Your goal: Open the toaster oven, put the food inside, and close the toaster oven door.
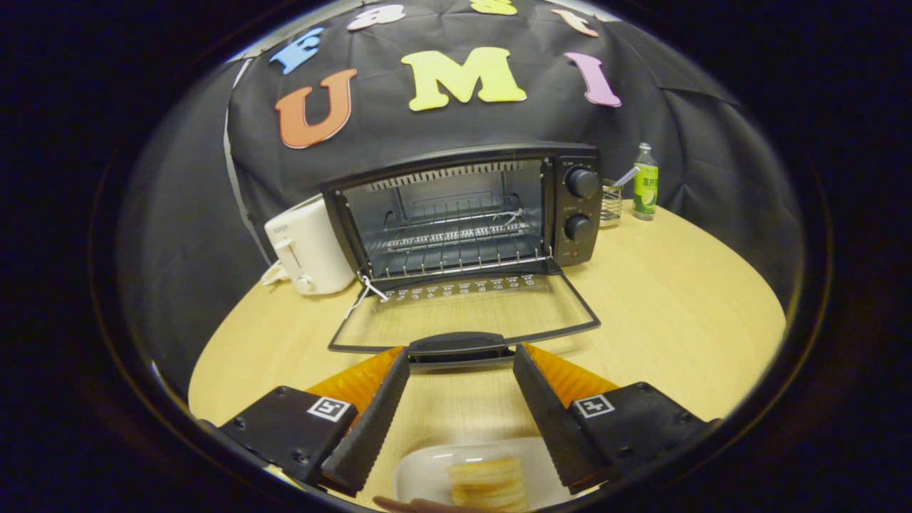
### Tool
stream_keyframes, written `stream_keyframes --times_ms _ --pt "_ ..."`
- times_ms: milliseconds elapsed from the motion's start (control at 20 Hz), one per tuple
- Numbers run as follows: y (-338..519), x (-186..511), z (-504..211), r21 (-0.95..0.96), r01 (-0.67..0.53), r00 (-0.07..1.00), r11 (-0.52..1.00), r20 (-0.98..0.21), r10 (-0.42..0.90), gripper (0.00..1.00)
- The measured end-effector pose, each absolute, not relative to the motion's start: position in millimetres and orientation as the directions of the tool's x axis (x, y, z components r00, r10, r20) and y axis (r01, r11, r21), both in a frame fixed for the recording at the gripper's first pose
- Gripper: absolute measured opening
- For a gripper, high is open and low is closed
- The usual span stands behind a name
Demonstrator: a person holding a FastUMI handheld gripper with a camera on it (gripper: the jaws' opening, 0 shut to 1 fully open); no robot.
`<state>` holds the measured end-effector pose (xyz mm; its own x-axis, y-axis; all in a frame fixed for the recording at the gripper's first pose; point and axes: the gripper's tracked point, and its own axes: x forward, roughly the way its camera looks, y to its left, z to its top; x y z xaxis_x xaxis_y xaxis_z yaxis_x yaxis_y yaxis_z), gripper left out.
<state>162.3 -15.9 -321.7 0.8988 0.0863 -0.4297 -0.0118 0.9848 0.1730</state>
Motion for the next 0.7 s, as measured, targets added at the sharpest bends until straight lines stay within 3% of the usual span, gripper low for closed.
stream_keyframes --times_ms 350,700 --pt "-40 80 -317 0.073 -0.040 0.930 0.997 -0.362 0.064 0.98" --pt "-37 34 -369 0.102 -0.062 0.890 0.993 -0.445 0.101 0.99"
